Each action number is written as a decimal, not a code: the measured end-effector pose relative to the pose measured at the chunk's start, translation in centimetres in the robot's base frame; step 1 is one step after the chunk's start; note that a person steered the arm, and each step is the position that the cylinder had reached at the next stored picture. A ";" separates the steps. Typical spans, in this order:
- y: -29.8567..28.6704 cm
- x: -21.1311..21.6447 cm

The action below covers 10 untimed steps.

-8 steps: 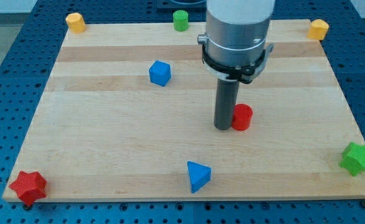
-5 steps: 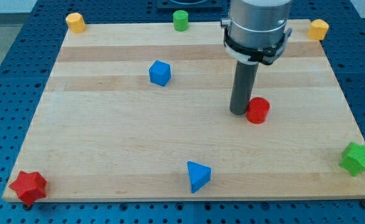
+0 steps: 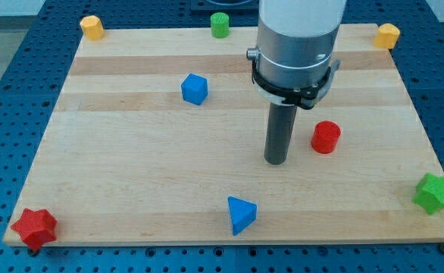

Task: Push the red circle towards right center of the board

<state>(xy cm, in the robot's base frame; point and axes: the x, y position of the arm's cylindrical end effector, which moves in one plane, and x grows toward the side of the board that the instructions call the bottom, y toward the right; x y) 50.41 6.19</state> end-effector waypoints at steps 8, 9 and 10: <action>7.6 5.7; 4.5 2.9; 3.3 0.1</action>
<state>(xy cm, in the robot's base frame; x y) 50.52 9.47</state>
